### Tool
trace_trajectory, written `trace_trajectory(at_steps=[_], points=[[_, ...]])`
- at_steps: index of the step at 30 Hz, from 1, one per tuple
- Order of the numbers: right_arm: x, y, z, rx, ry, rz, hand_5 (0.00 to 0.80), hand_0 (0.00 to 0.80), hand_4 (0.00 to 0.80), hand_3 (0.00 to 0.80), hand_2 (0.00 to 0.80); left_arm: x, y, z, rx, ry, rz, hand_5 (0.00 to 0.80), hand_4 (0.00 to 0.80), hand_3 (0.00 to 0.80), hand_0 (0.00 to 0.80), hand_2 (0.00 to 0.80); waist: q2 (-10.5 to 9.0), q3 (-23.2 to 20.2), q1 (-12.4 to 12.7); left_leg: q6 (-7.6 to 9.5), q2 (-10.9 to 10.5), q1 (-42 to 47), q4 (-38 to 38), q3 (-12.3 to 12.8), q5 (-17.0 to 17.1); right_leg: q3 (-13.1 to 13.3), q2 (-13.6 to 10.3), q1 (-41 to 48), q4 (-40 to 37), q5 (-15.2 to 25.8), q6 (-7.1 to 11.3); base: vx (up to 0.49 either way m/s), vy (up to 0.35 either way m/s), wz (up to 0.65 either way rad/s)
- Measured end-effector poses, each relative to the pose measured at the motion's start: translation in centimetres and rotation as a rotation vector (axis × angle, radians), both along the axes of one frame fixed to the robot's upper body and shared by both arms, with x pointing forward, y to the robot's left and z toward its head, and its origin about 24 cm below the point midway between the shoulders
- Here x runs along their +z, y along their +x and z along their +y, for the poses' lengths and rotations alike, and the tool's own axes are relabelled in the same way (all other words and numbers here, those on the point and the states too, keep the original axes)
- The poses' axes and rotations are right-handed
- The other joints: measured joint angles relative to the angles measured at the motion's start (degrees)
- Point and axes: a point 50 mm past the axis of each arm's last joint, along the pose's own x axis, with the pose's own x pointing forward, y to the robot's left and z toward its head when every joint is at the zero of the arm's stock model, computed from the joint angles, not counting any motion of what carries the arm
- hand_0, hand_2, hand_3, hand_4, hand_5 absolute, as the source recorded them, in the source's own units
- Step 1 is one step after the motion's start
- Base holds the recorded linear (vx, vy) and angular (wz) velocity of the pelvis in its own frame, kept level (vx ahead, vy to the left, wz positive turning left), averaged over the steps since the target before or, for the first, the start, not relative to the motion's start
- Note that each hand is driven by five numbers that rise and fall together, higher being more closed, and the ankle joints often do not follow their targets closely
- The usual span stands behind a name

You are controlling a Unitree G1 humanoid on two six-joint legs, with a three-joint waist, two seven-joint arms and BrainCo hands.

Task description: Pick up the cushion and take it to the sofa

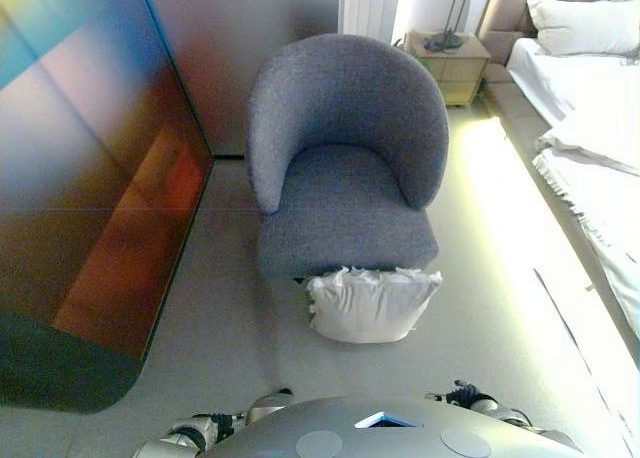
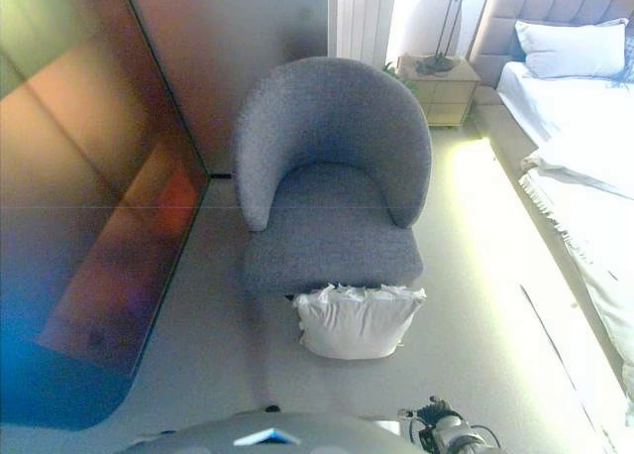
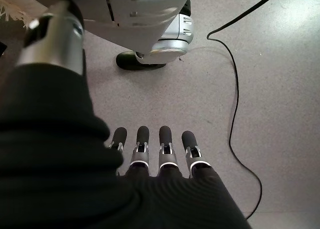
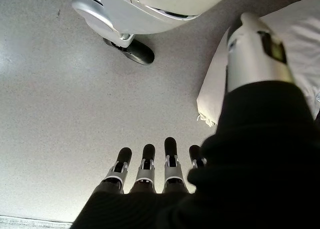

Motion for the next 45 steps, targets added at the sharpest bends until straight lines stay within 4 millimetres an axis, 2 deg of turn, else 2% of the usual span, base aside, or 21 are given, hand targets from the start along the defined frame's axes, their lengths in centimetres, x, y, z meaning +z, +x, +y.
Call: trace_trajectory(at_steps=[35,38,39,40,41,42,43,44,45], points=[[0.0,0.0,0.0,0.0,-0.001,0.001,0.0,0.0,0.0,0.0,0.0,0.0,0.1,0.1,-0.04,0.014,0.013,0.0,0.0,0.0,0.0,0.0,-0.07,0.0,0.0,-0.02,0.2,0.0,0.6,0.0,0.0,0.1,0.4,-0.2,0.2,0.0,-0.05,-0.006,-0.025,0.0],[0.2,1.0,-0.1,0.006,-0.003,-0.019,0.0,0.0,0.0,0.0,0.0,0.1,0.9,0.2,-0.046,0.026,-0.013,0.0,0.0,0.0,0.0,0.0,-0.16,1.7,0.0,-0.6,0.7,-2.3,5.3,0.0,-1.2,0.4,0.7,-1.8,2.9,-1.6,-0.3,-0.088,-0.125,-0.03],[0.3,2.1,0.0,0.012,0.001,-0.037,0.0,0.0,0.0,0.0,0.0,0.2,1.3,0.4,-0.044,0.035,-0.022,0.0,0.0,0.0,0.0,0.0,-0.13,3.1,0.2,-1.16,1.3,-4.4,8.7,-0.2,-1.6,0.8,1.0,-4.3,6.5,-3.1,-1.01,-0.071,-0.144,-0.13],[0.5,3.1,0.1,0.019,0.005,-0.057,0.0,0.0,0.0,0.0,0.0,0.3,2.0,0.6,-0.043,0.045,-0.039,0.0,0.0,0.0,0.0,0.0,-0.91,4.6,0.4,-1.79,1.0,-6.4,12.8,-0.3,-1.3,1.5,0.7,-6.0,9.6,-4.2,-1.53,-0.035,-0.141,-0.23],[0.6,4.0,0.2,0.025,0.009,-0.073,0.0,0.0,0.0,0.0,0.0,0.3,2.4,0.8,-0.04,0.05,-0.051,0.0,0.0,0.0,0.0,0.0,-1.89,5.8,1.1,-3.11,0.8,-8.7,17.4,-0.4,-0.6,2.0,0.2,-7.7,12.5,-5.1,-2.05,0.01,-0.125,-0.47],[0.8,4.9,0.2,0.031,0.009,-0.089,0.0,0.0,0.0,0.0,0.0,0.4,2.7,1.0,-0.036,0.059,-0.06,0.0,0.0,0.0,0.0,0.0,-3.5,7.1,1.7,-6.33,0.0,-12.5,23.8,-1.5,2.8,3.6,-1.1,-9.7,15.2,-5.7,-2.77,0.036,-0.064,-0.48],[0.9,5.2,0.2,0.032,0.007,-0.092,0.0,0.0,0.0,0.0,0.0,0.5,2.6,1.1,-0.021,0.058,-0.058,0.0,0.0,0.0,0.0,0.0,-4.37,7.3,3.0,-6.96,-0.5,-13.9,26.1,-3.0,5.7,4.6,-1.7,-9.9,15.1,-5.5,-3.42,0.09,-0.017,-0.55],[1.0,5.1,-0.1,0.031,0.0,-0.087,0.0,0.0,0.0,0.0,0.0,0.4,2.4,1.0,-0.017,0.05,-0.053,0.0,0.0,0.0,0.0,0.0,-4.72,7.6,3.1,-5.69,-0.8,-15.0,28.3,-3.7,7.0,5.0,-2.0,-10.0,15.0,-5.0,-4.2,0.189,0.024,-0.48],[1.0,4.9,-0.3,0.036,-0.01,-0.075,0.0,0.0,0.0,0.0,0.0,0.2,1.8,0.6,-0.005,0.033,-0.038,0.0,0.0,0.0,0.0,0.0,-4.27,7.9,4.2,-4.68,-0.9,-15.9,31.0,-4.0,5.5,4.8,-1.9,-9.6,14.3,-4.5,-4.88,0.273,0.032,-0.48]])
